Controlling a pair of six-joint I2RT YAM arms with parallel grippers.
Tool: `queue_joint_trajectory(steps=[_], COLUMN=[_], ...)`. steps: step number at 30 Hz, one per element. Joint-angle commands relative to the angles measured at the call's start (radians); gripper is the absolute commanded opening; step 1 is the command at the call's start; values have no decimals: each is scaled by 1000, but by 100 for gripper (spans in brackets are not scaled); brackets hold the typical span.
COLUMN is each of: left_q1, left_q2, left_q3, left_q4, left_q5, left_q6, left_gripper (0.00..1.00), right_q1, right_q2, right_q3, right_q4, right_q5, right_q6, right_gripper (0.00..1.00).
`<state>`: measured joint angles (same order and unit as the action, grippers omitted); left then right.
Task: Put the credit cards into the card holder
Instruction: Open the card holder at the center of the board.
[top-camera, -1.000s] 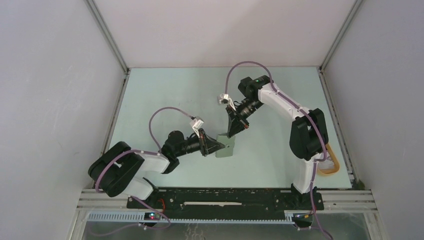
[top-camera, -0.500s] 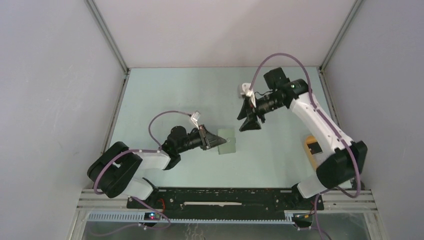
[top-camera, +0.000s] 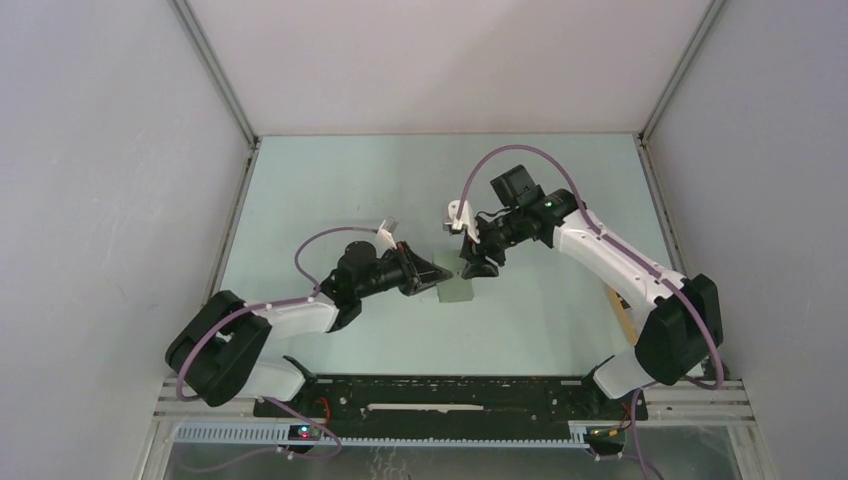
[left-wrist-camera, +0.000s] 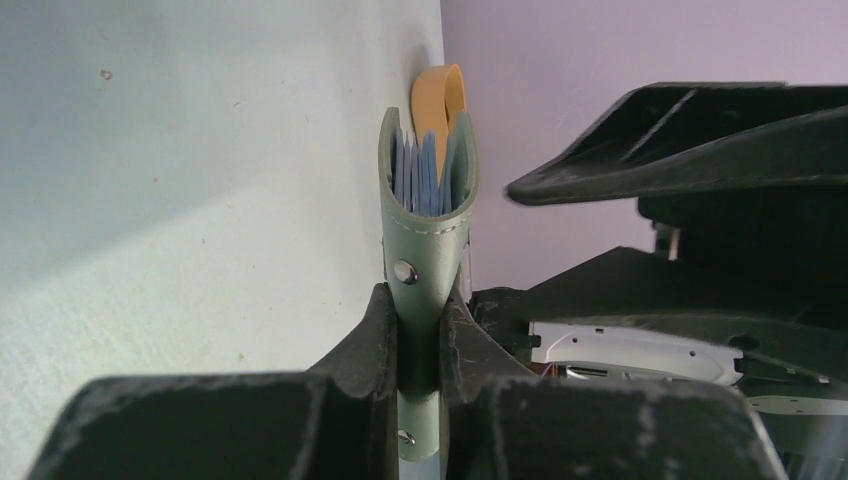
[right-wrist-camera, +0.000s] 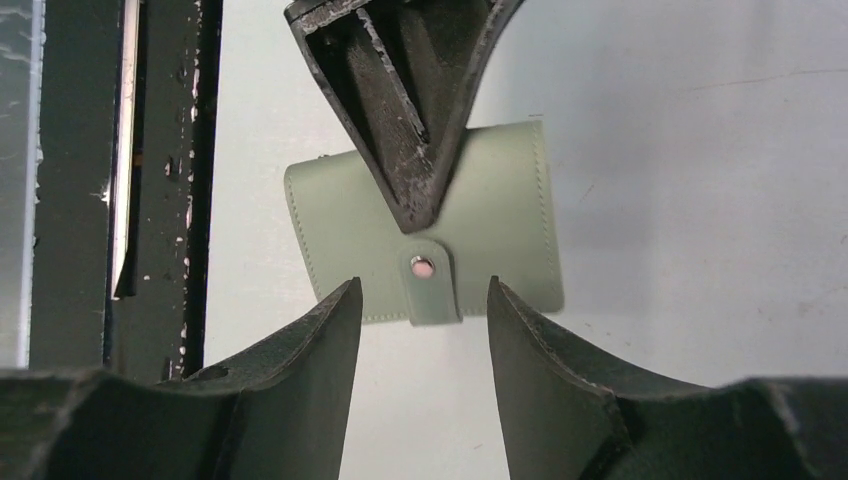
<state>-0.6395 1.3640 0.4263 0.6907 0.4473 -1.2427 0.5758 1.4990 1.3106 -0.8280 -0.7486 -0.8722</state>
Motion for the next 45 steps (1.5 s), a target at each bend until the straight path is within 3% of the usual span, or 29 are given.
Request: queue_joint_trajectory(steps=[1, 12, 24, 28, 31, 36, 39, 42, 45], left_q1=[-6, -9, -5, 8, 21, 25, 25, 25, 24], left_q2=[-52, -67, -46, -34, -21, 7, 20, 24, 24], left_q3=[60, 82, 57, 38, 10, -10, 3, 12, 10], left_q4=[4, 34, 161, 162, 167, 240, 268, 283, 304], left_q5=[-7, 12, 24, 21, 18, 31, 58, 82, 98], left_q6=[-18, -27, -78, -74, -60, -49, -21, 23, 58], left_gripper=[0, 0, 0, 0, 0, 0, 0, 0, 0], right_q1=[52, 109, 113, 83, 12, -122, -158, -200, -258], right_q2=[22, 46, 49, 33, 10, 5, 18, 36, 26], right_q3=[-29, -102, -129, -130, -130, -134, -159, -167, -172], right_q4=[93, 130, 153, 158, 156, 139, 162, 145, 144], right_q5=[67, 163, 143, 105, 28, -113, -88, -101, -221], right_q6=[32, 5, 33, 53, 92, 188, 289, 347, 398], right_gripper=[58, 51, 12, 7, 7, 20, 40, 49, 58])
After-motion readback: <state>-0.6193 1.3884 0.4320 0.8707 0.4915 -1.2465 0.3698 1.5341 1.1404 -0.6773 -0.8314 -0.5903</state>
